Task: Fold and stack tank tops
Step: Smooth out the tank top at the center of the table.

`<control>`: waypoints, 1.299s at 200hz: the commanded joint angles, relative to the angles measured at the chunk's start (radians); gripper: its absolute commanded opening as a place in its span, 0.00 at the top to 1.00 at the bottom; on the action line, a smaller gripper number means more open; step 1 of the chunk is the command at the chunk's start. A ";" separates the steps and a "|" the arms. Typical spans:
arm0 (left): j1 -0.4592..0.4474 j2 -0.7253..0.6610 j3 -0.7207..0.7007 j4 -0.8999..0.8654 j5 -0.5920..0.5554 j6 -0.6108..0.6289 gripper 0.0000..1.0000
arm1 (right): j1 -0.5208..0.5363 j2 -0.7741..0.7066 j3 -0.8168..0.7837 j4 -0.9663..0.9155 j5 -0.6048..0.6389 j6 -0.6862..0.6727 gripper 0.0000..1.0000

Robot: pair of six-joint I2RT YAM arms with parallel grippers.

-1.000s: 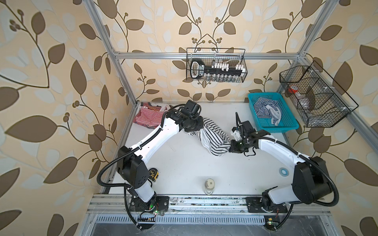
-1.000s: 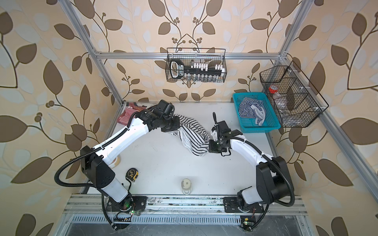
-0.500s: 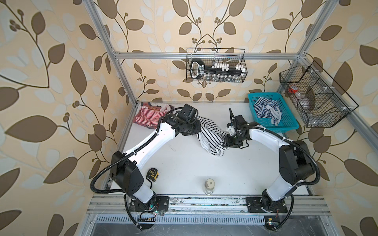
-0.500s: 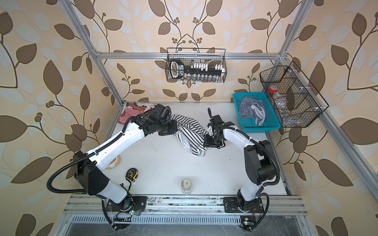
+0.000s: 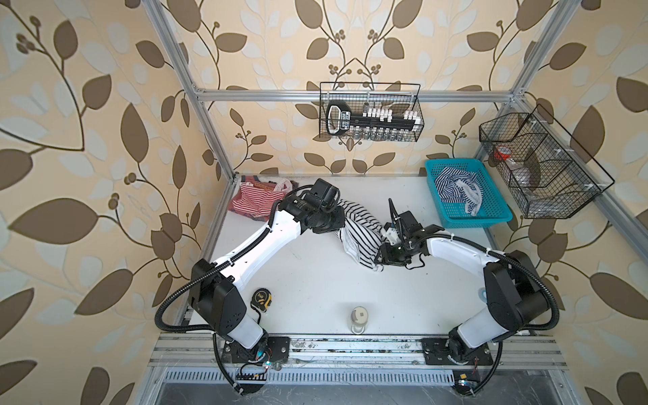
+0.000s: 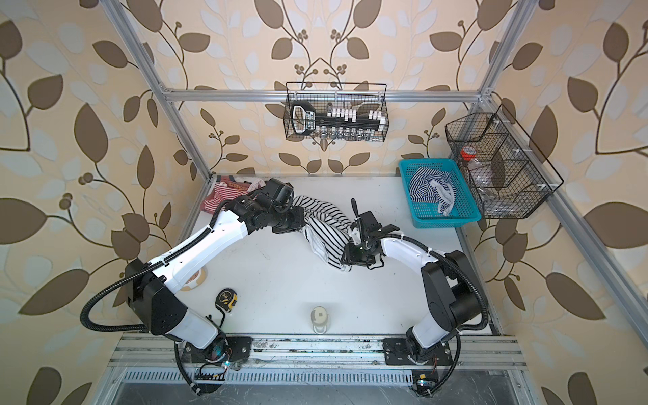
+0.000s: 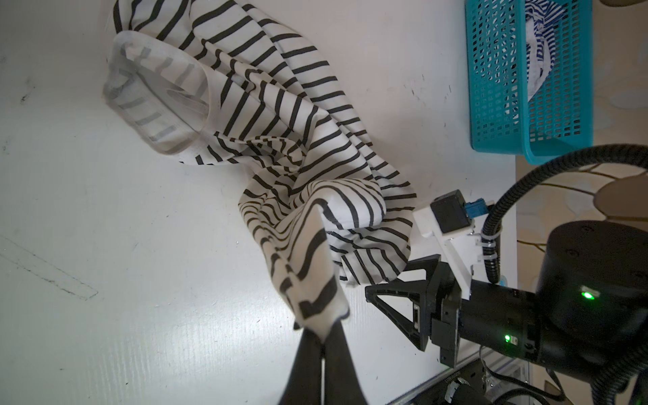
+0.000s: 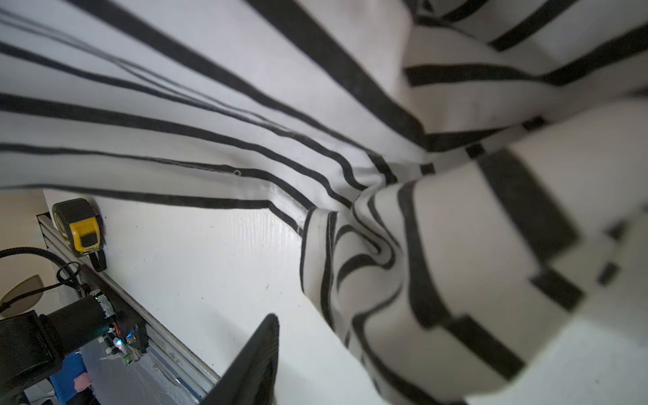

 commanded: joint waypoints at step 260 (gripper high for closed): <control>0.095 -0.204 0.159 -0.171 -0.206 0.202 1.00 | -0.217 -0.500 0.091 -0.260 0.115 -0.075 1.00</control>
